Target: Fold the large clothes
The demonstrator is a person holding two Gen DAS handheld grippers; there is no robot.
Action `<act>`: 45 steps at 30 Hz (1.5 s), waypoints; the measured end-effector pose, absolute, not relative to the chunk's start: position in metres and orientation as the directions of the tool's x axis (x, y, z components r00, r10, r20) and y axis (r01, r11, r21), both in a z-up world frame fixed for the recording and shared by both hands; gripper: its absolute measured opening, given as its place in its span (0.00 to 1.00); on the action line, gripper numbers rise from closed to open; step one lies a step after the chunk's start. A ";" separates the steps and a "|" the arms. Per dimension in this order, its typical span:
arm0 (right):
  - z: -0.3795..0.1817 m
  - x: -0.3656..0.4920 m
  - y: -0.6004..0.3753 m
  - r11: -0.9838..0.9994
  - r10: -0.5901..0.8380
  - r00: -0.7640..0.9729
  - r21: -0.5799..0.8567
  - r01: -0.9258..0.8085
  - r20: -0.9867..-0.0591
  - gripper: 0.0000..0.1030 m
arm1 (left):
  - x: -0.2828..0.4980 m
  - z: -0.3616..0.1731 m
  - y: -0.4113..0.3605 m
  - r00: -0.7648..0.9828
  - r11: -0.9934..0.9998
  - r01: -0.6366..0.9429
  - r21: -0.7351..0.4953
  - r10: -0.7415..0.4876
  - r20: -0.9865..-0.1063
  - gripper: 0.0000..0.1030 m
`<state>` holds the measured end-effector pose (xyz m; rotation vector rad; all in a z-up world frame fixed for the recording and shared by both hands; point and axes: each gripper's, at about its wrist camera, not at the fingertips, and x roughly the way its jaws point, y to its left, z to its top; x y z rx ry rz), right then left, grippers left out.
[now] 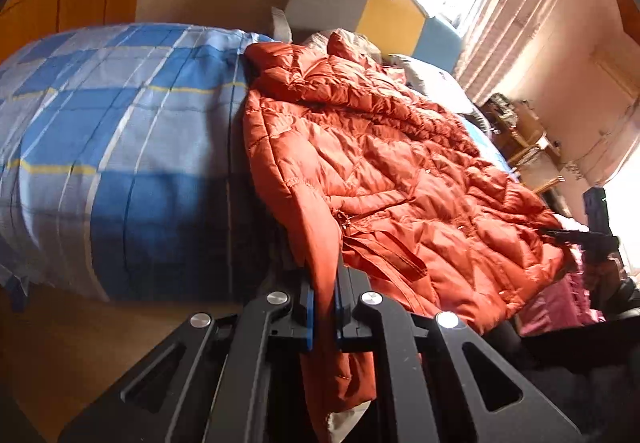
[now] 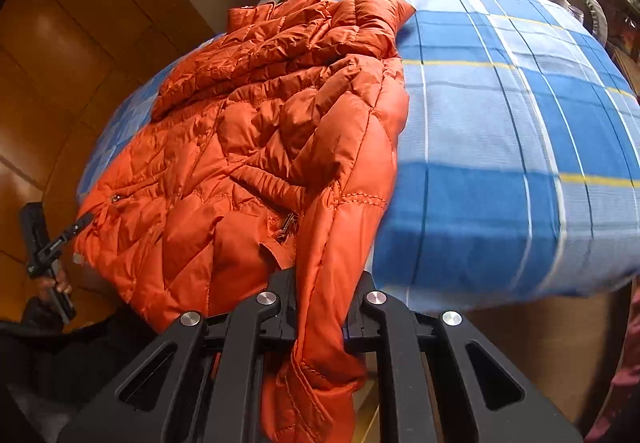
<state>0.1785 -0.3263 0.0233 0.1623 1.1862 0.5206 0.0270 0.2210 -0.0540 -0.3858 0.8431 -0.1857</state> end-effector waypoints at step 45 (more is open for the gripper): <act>0.009 0.454 -0.296 0.832 0.522 0.461 0.547 -0.092 -0.717 0.18 | 0.343 -0.049 0.282 0.749 0.771 -0.157 -0.617 -0.315 -0.583 0.07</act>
